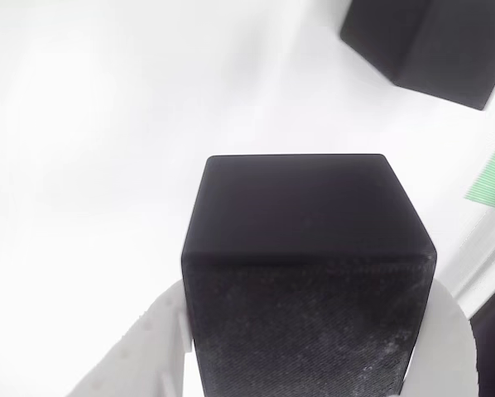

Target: Stack 3 Blocks on the chosen place.

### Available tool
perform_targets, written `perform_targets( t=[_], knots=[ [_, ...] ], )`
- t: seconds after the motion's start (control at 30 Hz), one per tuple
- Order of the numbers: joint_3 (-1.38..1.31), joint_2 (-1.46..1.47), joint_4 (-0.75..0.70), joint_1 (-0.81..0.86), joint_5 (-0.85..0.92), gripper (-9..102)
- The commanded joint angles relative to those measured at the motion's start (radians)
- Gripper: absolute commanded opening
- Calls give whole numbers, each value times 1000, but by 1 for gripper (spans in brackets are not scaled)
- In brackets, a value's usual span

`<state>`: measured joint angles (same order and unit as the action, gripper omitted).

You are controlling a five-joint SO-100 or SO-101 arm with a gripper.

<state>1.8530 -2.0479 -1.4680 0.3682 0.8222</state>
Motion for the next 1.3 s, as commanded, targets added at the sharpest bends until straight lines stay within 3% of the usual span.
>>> perform_targets(
  t=[0.0, 0.53, 1.27],
  knots=[
    [-110, -87, -58, -98, -66, 16],
    [-357, 268, -103, -314, -244, 16],
    [-408, 434, -100, -314, -244, 17]
  ],
)
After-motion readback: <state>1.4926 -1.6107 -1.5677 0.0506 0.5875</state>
